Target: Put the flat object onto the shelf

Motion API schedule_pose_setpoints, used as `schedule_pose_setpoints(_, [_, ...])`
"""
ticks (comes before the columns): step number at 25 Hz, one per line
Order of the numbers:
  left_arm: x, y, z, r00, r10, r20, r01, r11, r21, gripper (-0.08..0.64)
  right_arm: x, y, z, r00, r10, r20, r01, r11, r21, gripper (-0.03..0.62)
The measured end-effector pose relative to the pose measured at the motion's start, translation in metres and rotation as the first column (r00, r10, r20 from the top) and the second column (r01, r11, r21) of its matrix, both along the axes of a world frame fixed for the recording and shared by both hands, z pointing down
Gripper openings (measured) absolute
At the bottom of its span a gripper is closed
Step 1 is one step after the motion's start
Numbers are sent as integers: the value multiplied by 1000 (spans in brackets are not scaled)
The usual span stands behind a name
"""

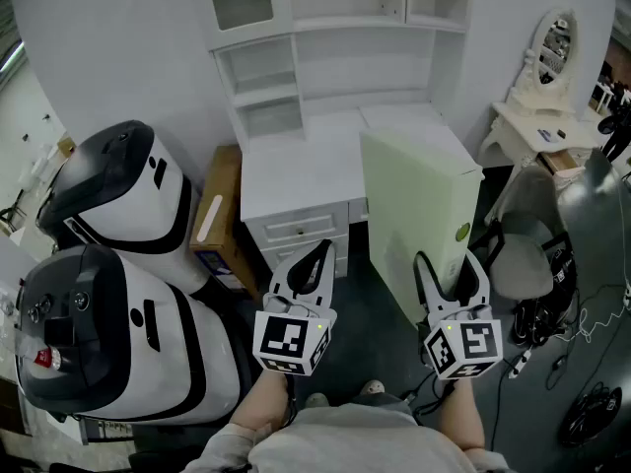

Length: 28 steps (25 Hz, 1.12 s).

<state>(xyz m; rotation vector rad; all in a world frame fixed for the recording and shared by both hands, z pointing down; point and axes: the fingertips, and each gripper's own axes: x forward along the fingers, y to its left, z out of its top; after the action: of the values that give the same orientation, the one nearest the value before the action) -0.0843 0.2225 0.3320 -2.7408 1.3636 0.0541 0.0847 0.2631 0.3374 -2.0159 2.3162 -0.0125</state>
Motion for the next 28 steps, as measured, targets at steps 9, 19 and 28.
schedule_pose_setpoints(9, [-12,-6,0,1000,20,-23,-21,1000,-4,14,-11,1,-4,999,36,-9,-36,999,15,288])
schedule_pose_setpoints(19, [0,-15,-1,999,9,-34,-8,1000,2,14,2,-7,-3,999,33,1,-33,999,26,288])
schedule_pose_setpoints(28, [31,-31,-8,997,-51,-50,52,998,23,14,36,-26,-5,998,-38,45,36,998,45,290])
